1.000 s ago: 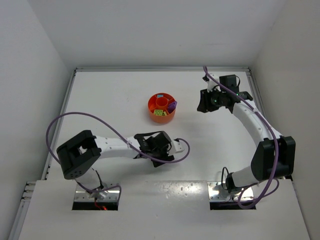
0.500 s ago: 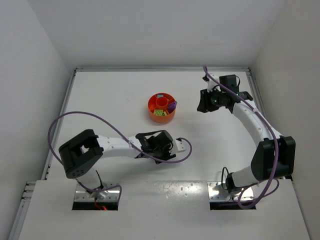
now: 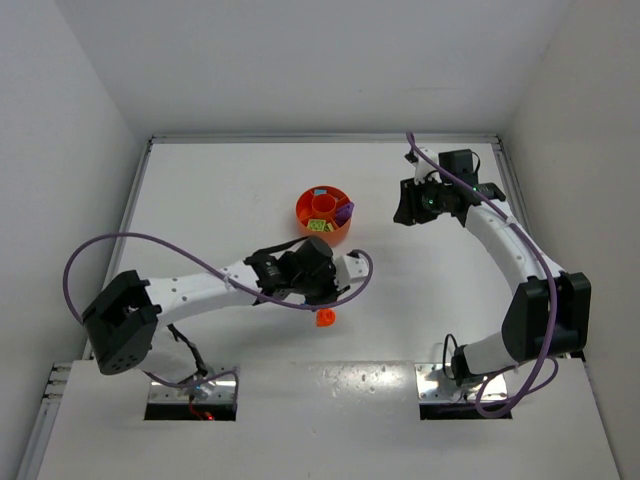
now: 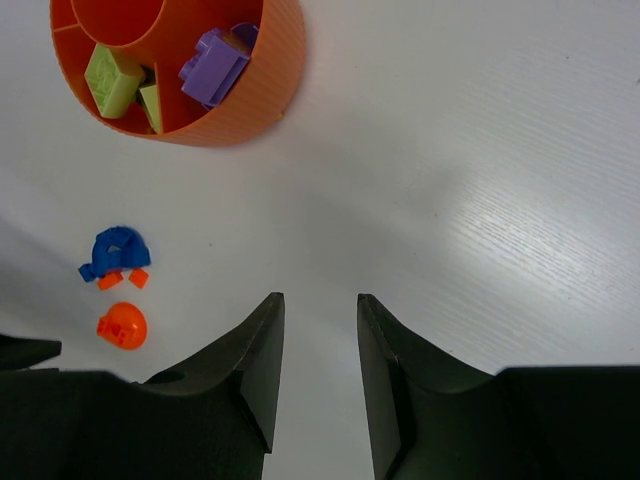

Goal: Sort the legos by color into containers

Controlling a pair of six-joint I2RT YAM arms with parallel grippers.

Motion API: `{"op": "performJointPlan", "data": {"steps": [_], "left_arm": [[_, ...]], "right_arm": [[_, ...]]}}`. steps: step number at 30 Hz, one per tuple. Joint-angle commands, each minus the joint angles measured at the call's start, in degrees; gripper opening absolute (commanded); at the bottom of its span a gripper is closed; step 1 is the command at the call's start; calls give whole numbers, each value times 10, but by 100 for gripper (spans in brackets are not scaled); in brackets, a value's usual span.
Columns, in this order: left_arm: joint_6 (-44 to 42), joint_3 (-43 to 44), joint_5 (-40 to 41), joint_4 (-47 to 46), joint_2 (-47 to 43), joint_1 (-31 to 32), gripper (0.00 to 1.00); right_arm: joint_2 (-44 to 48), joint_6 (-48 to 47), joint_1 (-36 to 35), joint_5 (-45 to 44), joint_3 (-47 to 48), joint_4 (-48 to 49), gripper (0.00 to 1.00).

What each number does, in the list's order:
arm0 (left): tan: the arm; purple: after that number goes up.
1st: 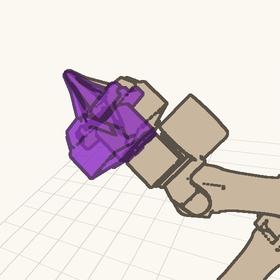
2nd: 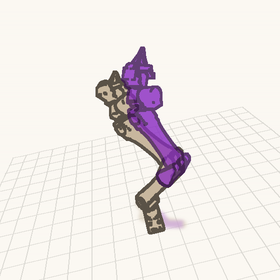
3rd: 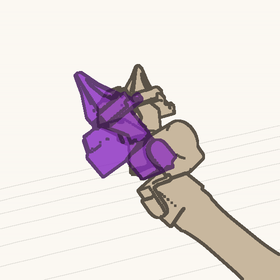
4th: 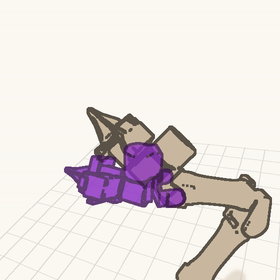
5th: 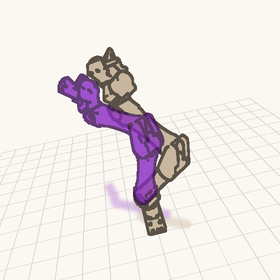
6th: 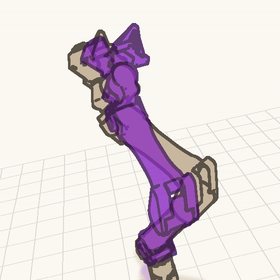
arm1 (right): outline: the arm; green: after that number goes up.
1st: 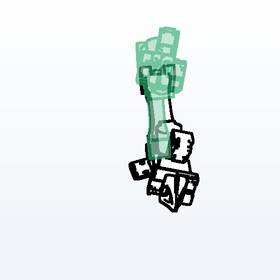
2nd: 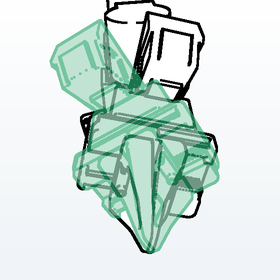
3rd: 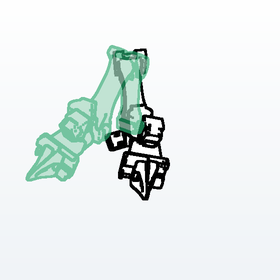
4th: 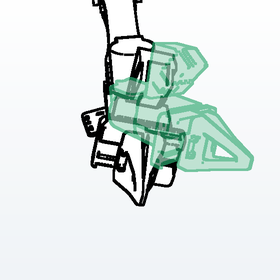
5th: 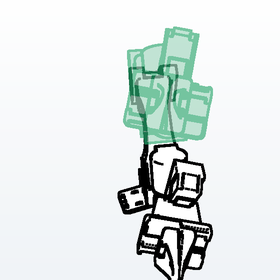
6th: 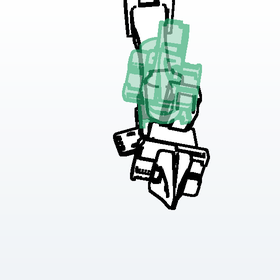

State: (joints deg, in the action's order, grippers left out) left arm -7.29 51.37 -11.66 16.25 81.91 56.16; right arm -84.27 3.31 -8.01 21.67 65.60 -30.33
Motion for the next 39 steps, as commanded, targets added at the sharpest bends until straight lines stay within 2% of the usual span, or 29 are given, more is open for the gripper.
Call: {"op": "performJointPlan", "data": {"steps": [1,3,5,11,14,18,30,39], "left_arm": [[7,20,-29,13,-8,-13,37],[7,20,-23,19,9,-13,45],[0,20,-17,19,14,-6,48],[-5,26,15,41,61,5,52],[-5,33,23,47,79,11,52],[-11,45,29,47,100,22,47],[-16,57,29,41,147,33,47],[-26,57,35,31,163,33,39]], "right_arm": [[9,7,2,21,17,8,36],[3,7,2,21,17,8,36],[3,7,2,21,22,3,36],[3,7,2,21,22,3,36],[3,7,2,21,22,3,36],[-2,7,2,21,22,3,36],[-2,7,2,21,17,3,36],[-2,7,2,21,12,8,36]]}}
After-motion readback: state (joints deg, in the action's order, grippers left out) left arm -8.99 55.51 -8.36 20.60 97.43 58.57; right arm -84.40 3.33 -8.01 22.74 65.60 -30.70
